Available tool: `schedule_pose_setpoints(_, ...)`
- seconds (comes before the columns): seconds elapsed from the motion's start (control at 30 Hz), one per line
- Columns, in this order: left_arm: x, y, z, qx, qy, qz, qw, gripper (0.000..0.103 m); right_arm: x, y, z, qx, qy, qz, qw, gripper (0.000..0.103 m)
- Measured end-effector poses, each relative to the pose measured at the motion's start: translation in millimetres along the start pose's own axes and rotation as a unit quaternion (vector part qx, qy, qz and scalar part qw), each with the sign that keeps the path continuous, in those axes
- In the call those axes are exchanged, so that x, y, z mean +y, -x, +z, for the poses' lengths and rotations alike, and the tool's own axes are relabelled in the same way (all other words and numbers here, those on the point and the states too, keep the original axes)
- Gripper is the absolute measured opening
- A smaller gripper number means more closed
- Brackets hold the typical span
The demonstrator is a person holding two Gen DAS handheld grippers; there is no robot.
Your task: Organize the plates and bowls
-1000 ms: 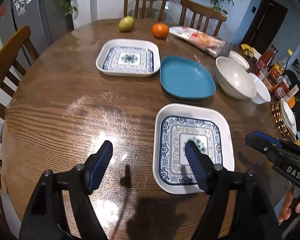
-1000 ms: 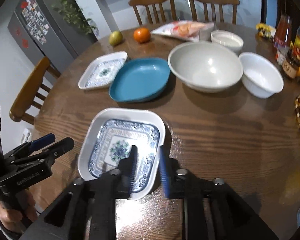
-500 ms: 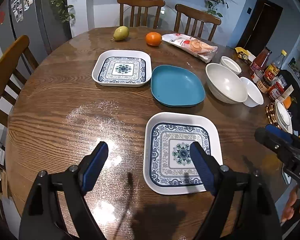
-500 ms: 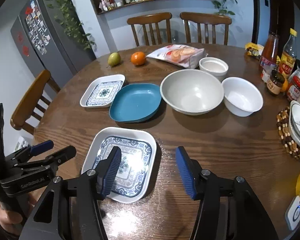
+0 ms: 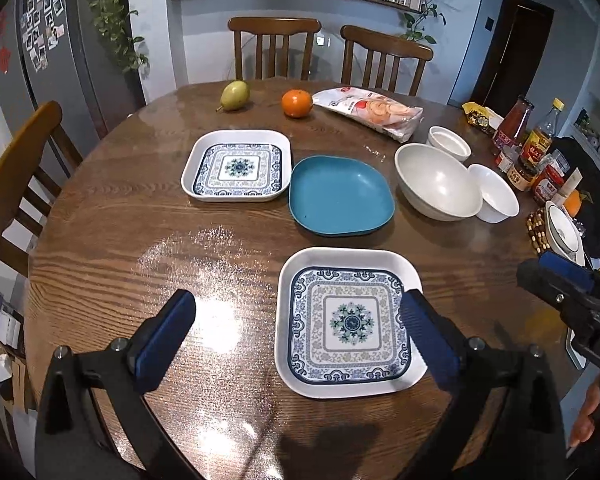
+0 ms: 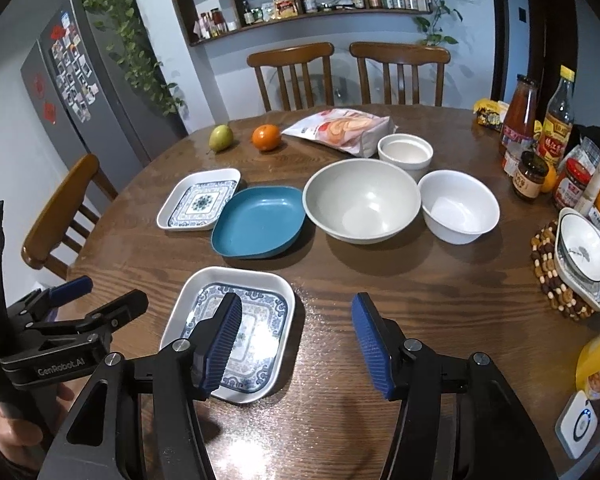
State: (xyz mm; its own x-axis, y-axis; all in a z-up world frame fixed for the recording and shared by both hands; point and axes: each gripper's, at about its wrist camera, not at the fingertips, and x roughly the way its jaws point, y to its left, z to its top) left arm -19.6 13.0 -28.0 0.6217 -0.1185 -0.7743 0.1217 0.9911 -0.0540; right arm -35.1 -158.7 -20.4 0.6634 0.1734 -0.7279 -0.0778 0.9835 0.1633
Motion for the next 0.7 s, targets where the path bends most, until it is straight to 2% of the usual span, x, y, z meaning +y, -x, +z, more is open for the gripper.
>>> schedule_pose_setpoints(0.7,-10,7,0,-0.005,-0.004,-0.001,1.0000,0.102,-5,15,2,-0.020,-0.001,-0.004,1.000,0.058)
